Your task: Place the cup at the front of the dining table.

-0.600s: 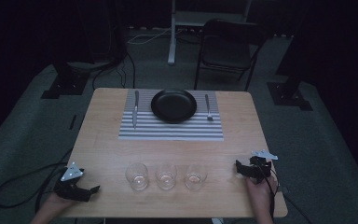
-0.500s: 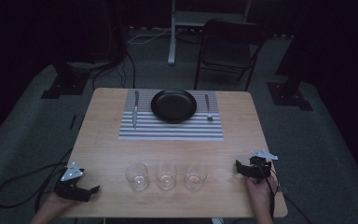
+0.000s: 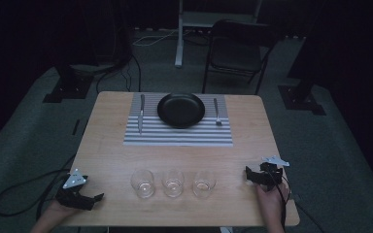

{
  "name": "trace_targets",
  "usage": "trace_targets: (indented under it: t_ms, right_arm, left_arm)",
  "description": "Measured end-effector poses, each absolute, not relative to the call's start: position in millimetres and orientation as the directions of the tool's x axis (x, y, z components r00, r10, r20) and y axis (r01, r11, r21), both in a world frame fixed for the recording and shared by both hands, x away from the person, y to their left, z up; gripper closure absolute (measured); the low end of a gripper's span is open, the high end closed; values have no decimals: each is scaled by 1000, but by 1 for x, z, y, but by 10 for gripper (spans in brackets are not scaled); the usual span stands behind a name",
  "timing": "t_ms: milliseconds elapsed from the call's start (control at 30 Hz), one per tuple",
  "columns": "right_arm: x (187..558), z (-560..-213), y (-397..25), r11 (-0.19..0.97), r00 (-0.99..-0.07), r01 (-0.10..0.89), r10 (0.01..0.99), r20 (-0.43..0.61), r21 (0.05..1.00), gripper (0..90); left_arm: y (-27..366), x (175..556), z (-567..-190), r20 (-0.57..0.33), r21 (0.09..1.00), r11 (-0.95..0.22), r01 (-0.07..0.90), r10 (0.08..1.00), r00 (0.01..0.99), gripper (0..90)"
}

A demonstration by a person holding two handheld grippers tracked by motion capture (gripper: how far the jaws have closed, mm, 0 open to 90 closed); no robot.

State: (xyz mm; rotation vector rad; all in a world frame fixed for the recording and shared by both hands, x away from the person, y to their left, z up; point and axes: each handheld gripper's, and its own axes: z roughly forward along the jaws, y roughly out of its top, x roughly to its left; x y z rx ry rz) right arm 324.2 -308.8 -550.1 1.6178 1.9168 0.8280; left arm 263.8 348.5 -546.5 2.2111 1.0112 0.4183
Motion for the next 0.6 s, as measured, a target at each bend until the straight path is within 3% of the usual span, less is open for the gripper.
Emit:
trace_targets:
  t_ms: [300, 600]
  right_arm:
    - [324, -550, -309, 111, -173, 684, 985, 12, 721, 121]
    - [324, -550, -309, 111, -173, 684, 985, 13, 721, 121]
  left_arm:
    - [348, 261, -545, 47, 688, -499, 527, 756, 653, 11]
    - [346, 261, -542, 9, 678, -483, 554, 759, 651, 11]
